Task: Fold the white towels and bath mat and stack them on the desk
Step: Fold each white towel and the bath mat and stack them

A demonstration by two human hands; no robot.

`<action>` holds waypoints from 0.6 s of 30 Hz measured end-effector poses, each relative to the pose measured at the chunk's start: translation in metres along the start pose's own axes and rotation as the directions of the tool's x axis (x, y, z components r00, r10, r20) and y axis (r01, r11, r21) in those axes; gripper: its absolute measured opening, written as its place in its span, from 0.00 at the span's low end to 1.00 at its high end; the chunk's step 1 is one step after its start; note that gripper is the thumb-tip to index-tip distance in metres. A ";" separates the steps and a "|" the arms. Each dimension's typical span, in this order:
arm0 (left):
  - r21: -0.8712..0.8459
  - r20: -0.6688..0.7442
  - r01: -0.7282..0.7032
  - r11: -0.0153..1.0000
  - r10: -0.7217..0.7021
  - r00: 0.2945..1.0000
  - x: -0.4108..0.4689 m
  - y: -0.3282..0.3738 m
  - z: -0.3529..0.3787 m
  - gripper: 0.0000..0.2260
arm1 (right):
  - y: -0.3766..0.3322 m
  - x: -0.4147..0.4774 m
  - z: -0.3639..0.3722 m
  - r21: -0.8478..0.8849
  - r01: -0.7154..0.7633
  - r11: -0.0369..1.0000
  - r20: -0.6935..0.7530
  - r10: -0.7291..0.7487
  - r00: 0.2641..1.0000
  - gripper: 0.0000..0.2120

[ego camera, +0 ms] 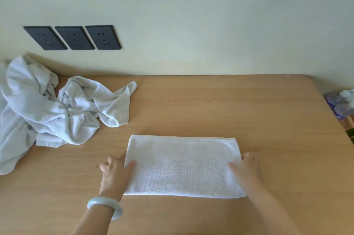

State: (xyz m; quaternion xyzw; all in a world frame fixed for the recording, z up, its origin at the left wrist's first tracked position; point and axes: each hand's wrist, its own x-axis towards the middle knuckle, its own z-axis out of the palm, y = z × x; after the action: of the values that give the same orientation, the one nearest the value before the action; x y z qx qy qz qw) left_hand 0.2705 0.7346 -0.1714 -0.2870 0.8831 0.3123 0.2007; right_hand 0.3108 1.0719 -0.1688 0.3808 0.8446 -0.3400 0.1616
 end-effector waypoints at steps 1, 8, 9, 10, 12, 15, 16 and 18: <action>-0.063 0.027 0.033 0.997 -0.032 0.999 -0.004 0.003 -0.004 0.20 | -0.002 0.001 -0.001 0.070 -0.039 0.997 0.054 0.036 0.998 0.21; -0.211 0.091 -0.047 0.976 0.067 0.994 -0.008 0.000 -0.026 0.18 | -0.024 -0.008 -0.023 0.454 -0.065 0.889 0.304 -0.086 0.949 0.06; -0.253 0.082 -0.067 0.965 0.090 0.993 -0.010 -0.002 -0.030 0.15 | -0.029 -0.011 -0.023 0.465 -0.033 0.885 0.286 -0.115 0.951 0.06; -0.298 0.064 -0.086 0.951 0.110 0.992 -0.011 -0.005 -0.034 0.13 | -0.034 -0.014 -0.023 0.479 -0.003 0.878 0.270 -0.144 0.952 0.06; -0.385 0.044 -0.120 0.915 0.148 0.988 -0.013 -0.010 -0.046 0.11 | -0.047 -0.024 -0.022 0.493 0.052 0.868 0.237 -0.191 0.952 0.05; -0.477 0.011 -0.159 0.865 0.187 0.982 -0.016 -0.020 -0.075 0.12 | -0.072 -0.046 -0.017 0.494 0.143 0.858 0.197 -0.271 0.942 0.04; -0.502 -0.002 -0.173 0.848 0.199 0.980 -0.019 -0.025 -0.086 0.12 | -0.080 -0.054 -0.013 0.487 0.175 0.856 0.182 -0.296 0.938 0.03; -0.549 -0.036 -0.189 0.814 0.203 0.979 -0.026 -0.043 -0.114 0.11 | -0.099 -0.073 -0.001 0.471 0.226 0.852 0.149 -0.330 0.932 0.04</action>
State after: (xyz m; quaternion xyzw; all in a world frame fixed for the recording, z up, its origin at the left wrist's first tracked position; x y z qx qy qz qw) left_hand 0.2970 0.6412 -0.0935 -0.2362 0.7784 0.5750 0.0873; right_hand 0.2839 0.9858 -0.0848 0.2398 0.7664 -0.5852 0.1129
